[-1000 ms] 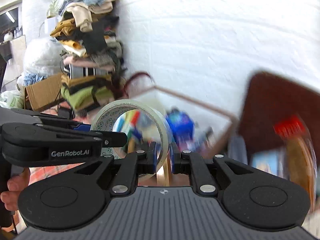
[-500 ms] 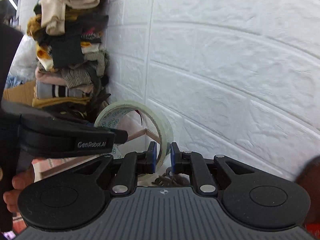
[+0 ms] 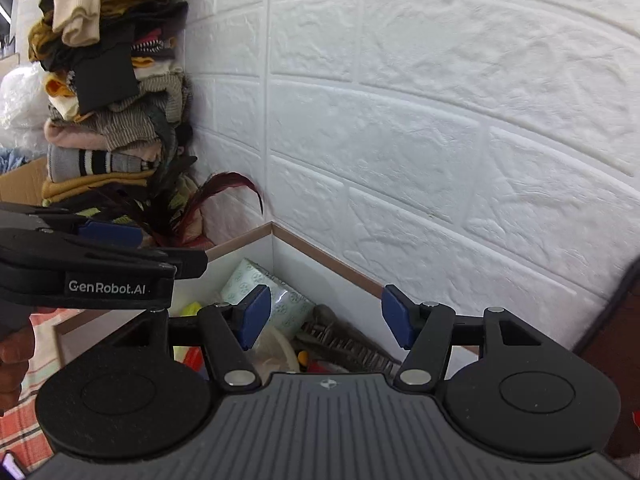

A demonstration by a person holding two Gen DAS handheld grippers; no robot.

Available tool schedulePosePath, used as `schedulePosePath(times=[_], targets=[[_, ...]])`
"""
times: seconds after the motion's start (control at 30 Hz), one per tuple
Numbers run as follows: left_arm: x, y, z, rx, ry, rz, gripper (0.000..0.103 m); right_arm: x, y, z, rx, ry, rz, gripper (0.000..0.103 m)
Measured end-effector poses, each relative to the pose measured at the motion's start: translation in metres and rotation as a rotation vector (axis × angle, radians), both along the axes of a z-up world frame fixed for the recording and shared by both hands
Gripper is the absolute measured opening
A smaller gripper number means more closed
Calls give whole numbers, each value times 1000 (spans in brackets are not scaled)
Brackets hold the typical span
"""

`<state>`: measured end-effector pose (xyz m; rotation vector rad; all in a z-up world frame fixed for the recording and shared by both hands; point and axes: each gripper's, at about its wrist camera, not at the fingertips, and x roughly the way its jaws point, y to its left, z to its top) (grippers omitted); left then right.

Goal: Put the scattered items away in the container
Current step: 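Carry the tape roll with the left gripper into the cardboard box and release, then move the open left gripper back toward the red jewelry box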

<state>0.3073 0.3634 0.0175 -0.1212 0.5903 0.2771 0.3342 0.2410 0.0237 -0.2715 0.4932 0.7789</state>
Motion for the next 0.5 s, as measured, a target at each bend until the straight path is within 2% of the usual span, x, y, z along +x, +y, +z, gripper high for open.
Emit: schedulePosePath(times=[0.17,0.3,0.5], targets=[[-36,-32,25,62,-21,-30,83,-25,-31,19,28,3,-12,65],[-68,-52,49,25,-50,-47,83,-57,-67,41,53,-28,-16,65],[-121,-106,69,44,-95,-83,86,-105,-120,74,92,-75,-23,70]])
